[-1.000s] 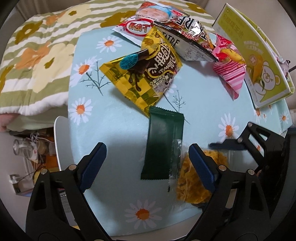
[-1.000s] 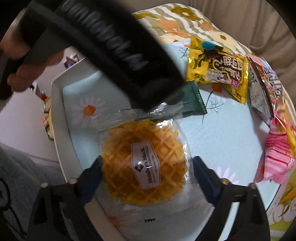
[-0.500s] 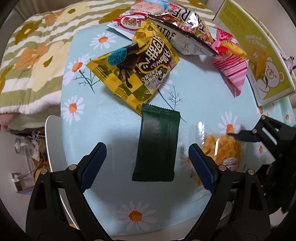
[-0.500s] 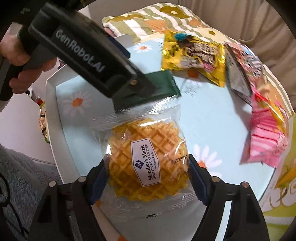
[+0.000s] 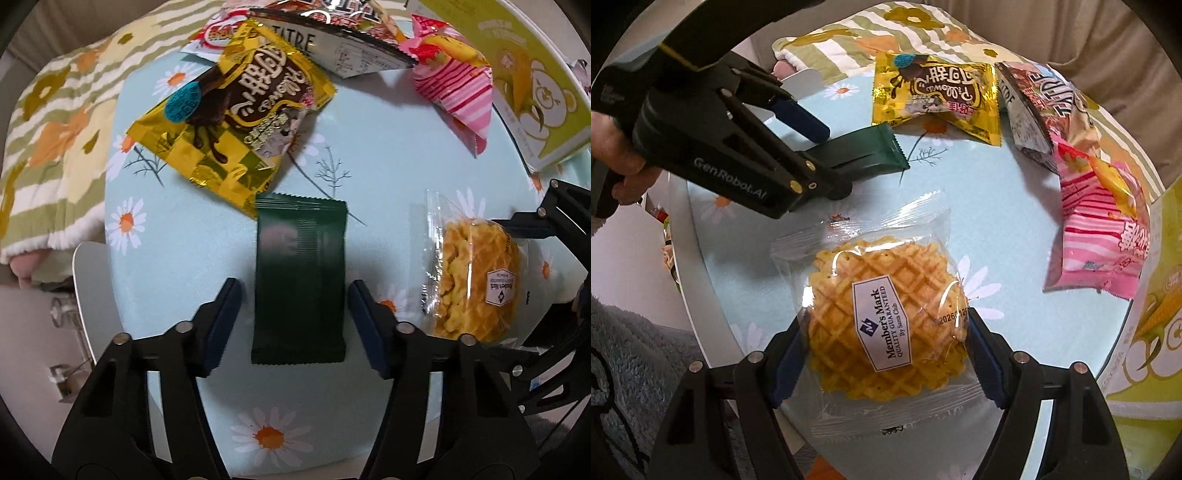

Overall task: Organize snacks
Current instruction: 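Grasp the dark green wafer bar with left tool while right tool grasps waffle pack, then carry the green bar and waffle pack to the box and release both inside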

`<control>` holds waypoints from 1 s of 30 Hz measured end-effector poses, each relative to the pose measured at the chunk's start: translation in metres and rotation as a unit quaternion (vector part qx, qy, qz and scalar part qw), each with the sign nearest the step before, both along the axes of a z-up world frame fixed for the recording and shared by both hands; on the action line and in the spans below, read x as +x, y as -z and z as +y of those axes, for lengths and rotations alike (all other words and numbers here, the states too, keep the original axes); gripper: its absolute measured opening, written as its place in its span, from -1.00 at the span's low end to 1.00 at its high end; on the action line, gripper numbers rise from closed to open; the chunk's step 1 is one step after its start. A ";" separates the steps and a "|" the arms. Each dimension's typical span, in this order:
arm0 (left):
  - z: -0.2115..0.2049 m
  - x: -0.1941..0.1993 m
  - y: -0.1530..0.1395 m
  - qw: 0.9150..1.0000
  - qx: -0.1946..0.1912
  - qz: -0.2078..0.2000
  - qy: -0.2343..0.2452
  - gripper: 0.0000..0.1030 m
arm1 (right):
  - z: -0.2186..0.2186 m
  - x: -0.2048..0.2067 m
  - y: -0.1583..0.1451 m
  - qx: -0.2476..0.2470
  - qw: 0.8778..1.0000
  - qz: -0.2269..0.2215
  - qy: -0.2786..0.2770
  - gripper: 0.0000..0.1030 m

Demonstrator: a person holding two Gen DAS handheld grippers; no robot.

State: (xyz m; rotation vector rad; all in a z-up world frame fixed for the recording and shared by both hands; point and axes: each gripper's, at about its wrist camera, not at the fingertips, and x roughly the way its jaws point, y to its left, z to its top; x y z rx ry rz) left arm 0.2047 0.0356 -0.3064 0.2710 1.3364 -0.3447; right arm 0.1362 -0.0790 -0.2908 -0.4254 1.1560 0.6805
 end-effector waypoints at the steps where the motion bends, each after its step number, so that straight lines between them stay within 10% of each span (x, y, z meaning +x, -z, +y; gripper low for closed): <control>1: -0.003 -0.001 -0.001 1.000 0.000 -0.001 0.006 -0.20 | -0.001 -0.001 0.002 0.001 1.000 -0.001 0.002 0.45; 15: 0.006 -0.012 -0.029 1.000 -0.017 -0.011 -0.009 -0.21 | -0.019 0.006 -0.026 0.011 0.997 -0.013 0.071 0.44; 30: -0.010 0.004 -0.160 0.987 -0.103 -0.122 0.001 -0.21 | -0.051 0.015 -0.140 0.033 0.968 -0.111 0.221 0.44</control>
